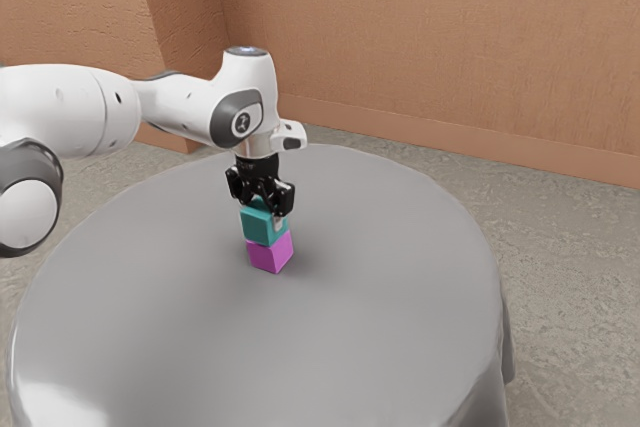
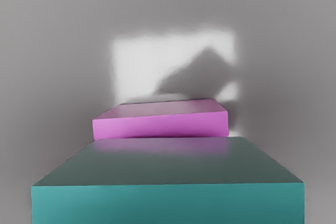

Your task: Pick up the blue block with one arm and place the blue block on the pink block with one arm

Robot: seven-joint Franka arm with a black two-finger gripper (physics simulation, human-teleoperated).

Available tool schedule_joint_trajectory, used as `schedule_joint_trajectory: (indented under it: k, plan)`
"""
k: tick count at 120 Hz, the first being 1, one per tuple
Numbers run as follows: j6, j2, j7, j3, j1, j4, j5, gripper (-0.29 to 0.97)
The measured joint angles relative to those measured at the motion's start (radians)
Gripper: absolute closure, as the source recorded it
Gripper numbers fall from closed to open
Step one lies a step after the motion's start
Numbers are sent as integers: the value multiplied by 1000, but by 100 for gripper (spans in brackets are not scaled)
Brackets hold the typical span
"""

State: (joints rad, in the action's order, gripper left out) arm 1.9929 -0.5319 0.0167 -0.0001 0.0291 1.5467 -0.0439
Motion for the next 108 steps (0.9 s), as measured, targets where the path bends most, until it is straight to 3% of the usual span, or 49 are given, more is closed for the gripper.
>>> schedule_joint_trajectory:
  k: [24, 64, 88, 108]
  plan:
    - [1, -3, -4, 0, 0, 1, 1, 28]
    - [1, 5, -5, -6, 0, -1, 4, 6]
    - [-6, 169, 2, -46, -31, 76, 11, 2]
    - [-27, 202, 10, -49, -48, 98, 19, 1]
